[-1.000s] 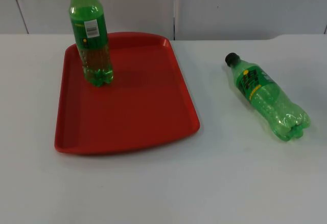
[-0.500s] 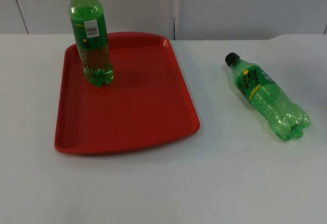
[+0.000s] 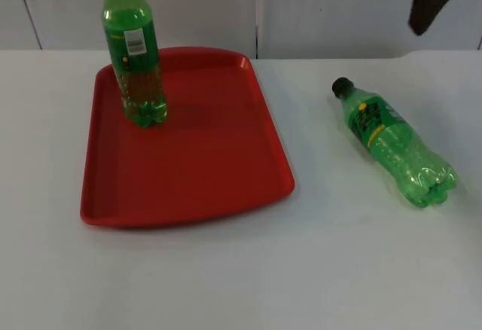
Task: Place the bottle upright on the tray.
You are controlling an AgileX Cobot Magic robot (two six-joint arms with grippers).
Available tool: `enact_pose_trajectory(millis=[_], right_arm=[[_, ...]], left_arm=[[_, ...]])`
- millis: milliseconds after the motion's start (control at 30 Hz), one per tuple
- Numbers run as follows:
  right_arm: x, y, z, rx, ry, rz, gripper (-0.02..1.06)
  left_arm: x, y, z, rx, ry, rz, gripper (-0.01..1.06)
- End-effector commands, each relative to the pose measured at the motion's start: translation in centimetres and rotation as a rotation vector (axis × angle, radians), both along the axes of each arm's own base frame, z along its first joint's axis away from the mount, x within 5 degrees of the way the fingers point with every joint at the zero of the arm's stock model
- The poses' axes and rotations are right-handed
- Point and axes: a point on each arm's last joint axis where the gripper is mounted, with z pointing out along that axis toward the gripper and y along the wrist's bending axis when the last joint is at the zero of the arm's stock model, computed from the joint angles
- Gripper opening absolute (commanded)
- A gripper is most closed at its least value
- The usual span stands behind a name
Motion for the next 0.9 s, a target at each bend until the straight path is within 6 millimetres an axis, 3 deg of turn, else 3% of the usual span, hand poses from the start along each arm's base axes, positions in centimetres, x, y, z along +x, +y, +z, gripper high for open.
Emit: enact_pose_trajectory(millis=[0, 200, 400, 600, 867], right_arm=[[0.6, 0.7, -1.0, -0.024, 0.019, -0.008, 1.01], [2.3, 2.8, -4.0, -0.070, 0.044, 0.016, 1.01], [4.6, 3.6, -6.7, -0.065, 0.048, 0.002, 1.01], [5.6, 4.6, -8.6, -0.068, 0.058, 0.002, 1.01], [6.2, 5.5, -12.7, -0.074, 0.102, -0.029, 1.01]], left_arm=[[0.1, 0.0, -0.1, 0.003, -0.006, 0.001, 1.05], [0.1, 0.0, -0.1, 0.003, -0.006, 0.001, 1.05], [0.1, 0.0, -0.1, 0.003, -0.006, 0.001, 1.05], [0.1, 0.0, -0.1, 0.003, -0.006, 0.001, 1.05], [0.1, 0.0, -0.1, 0.003, -0.006, 0.001, 1.05]])
